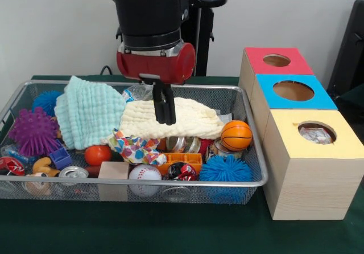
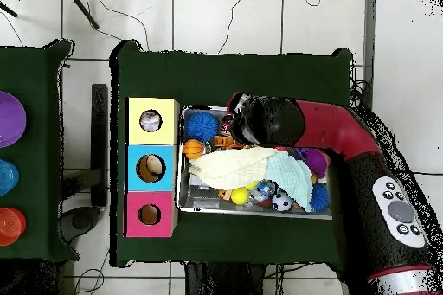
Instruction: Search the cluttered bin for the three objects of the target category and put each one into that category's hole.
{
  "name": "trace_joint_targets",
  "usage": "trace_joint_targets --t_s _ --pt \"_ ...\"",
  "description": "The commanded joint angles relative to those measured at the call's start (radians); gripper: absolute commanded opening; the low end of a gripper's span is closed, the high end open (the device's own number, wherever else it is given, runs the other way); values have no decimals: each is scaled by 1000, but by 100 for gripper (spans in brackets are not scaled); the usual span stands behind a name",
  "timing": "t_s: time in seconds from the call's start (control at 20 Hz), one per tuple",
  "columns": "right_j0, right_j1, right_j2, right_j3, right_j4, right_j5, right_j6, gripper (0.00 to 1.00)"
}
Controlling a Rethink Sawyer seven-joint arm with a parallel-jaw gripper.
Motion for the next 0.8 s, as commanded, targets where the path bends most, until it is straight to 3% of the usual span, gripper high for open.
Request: trace_joint_targets --t_s 0.05,0.3,0.35,0.8 --pt "-42 51 114 56 -91 3 -301 0" --pt "-47 53 136 55 -118 8 -270 0" --pt "-50 54 142 54 -125 12 -266 100" --pt "-60 47 153 35 -178 33 -300 100"
